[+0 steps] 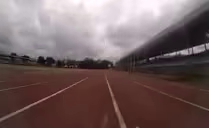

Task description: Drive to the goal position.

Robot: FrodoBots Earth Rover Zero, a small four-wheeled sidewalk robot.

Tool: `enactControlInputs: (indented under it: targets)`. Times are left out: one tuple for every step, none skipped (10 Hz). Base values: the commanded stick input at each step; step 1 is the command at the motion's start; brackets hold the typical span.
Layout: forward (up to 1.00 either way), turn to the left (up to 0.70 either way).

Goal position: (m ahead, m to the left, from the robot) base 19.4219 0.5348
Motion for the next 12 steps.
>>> enactControlInputs:
  targets:
    - [0.70, 0.00]
    - [0.70, -0.01]
    - [0.70, -0.24]
    - [0.70, -0.35]
    - [0.70, -0.35]
    - [0.70, -0.35]
    - [0.70, -0.35]
    - [0.70, -0.35]
    - [0.70, -0.35]
    - [0.70, -0.35]
    - [0.70, -0.35]
    - [0.70, -0.35]
